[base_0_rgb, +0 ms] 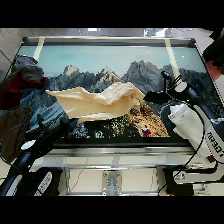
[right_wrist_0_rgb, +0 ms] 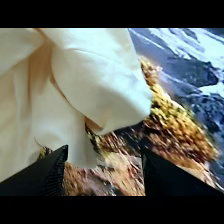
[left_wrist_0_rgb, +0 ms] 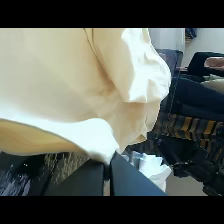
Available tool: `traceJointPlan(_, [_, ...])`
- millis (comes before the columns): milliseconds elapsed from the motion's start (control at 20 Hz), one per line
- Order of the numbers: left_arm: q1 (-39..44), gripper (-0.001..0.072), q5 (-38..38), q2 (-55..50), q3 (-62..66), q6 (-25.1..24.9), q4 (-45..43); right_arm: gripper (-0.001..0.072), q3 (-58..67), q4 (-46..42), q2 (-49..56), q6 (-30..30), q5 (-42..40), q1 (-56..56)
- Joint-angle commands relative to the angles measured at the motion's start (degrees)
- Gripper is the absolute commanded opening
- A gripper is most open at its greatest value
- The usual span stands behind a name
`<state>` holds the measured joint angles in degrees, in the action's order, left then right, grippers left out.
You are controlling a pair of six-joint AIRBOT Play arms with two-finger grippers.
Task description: Fold the shirts.
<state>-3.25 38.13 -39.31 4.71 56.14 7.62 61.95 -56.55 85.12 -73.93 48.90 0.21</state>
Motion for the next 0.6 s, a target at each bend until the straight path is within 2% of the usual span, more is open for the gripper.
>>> traceJointPlan(0, [-0.07, 0.0009, -0.02, 0.04, 0.04, -0.02, -0.11, 0.0517, -1.95, 4.46, 3.28, 0.09, -10.49, 2.93])
traceJointPlan(50, [-0.07, 0.0009, -0.02, 0.04, 0.04, -0.02, -0.11, 0.0475, -1.95, 5.05, 3.78, 0.07, -13.25, 3.54])
traceJointPlan(150, [-0.07, 0.0009, -0.11, 0.04, 0.04, -0.02, -0.11, 0.0309, -1.95, 7.98, 4.0, 0.07, -17.29, 3.87])
traceJointPlan(200, [-0.07, 0.0009, -0.24, 0.04, 0.04, -0.04, -0.13, 0.0262, -1.7, 8.55, 4.04, 0.07, -18.21, 3.87])
traceJointPlan(250, [-0.07, 0.0009, -0.46, 0.04, 0.04, -0.04, -0.13, 0.0256, -1.38, 8.55, 4.09, 0.07, -18.67, 3.87])
traceJointPlan(300, [-0.07, 0.001, -0.66, 0.04, 0.04, -0.04, -0.13, 0.0114, -1.14, 8.52, 4.09, 0.09, -18.78, 3.76])
traceJointPlan(350, [-0.09, 0.0009, -0.74, 0.07, 0.04, -0.07, -0.13, 0.0012, -0.79, 8.41, 4.09, 0.13, -18.6, 3.74])
traceJointPlan(550, [-3.21, 0.0008, -0.96, 2.43, 2.6, -2.01, -1.51, 0.0012, 4.44, 5.05, 0.81, 0.13, -16.65, 3.76])
